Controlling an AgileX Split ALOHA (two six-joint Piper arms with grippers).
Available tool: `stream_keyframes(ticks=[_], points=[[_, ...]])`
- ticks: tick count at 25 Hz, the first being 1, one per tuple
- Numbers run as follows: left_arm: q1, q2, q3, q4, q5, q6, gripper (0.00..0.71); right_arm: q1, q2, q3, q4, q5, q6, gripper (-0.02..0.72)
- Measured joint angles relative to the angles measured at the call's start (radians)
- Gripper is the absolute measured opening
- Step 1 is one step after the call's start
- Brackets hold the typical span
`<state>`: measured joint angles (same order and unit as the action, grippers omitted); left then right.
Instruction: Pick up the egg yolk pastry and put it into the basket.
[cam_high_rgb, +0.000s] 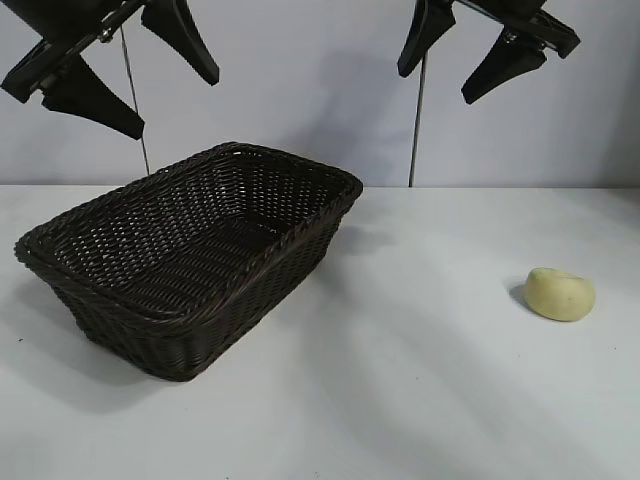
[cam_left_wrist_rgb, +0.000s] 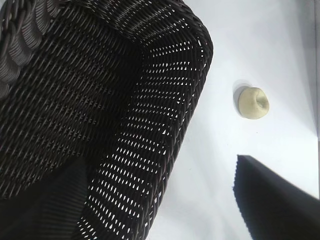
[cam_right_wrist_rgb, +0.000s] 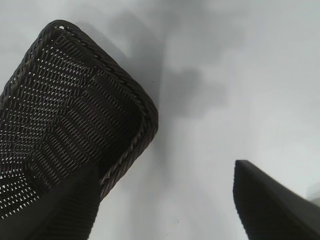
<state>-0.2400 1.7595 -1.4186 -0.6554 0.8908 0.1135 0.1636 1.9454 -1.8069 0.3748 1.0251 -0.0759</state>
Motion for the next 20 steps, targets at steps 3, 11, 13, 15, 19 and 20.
stream_keyframes(ticks=[3,11,13,15,19,20], points=[[0.0,0.0,0.0,0.0,0.0,0.0,0.585,0.0,0.0,0.0,0.0,0.0,0.0,0.538],[0.0,0.0,0.0,0.0,0.0,0.0,0.585,0.0,0.0,0.0,0.0,0.0,0.0,0.538],[0.0,0.0,0.0,0.0,-0.003,0.0,0.585,0.0,0.0,0.0,0.0,0.001,0.0,0.538],[0.0,0.0,0.0,0.0,-0.024,0.0,0.585,0.0,0.0,0.0,-0.001,0.002,0.0,0.538],[0.0,0.0,0.0,-0.012,-0.049,0.0,0.585,0.0,0.0,0.0,-0.017,0.004,0.0,0.538],[0.0,0.0,0.0,-0.012,-0.047,0.0,0.585,0.0,0.0,0.0,-0.021,0.004,0.0,0.538]])
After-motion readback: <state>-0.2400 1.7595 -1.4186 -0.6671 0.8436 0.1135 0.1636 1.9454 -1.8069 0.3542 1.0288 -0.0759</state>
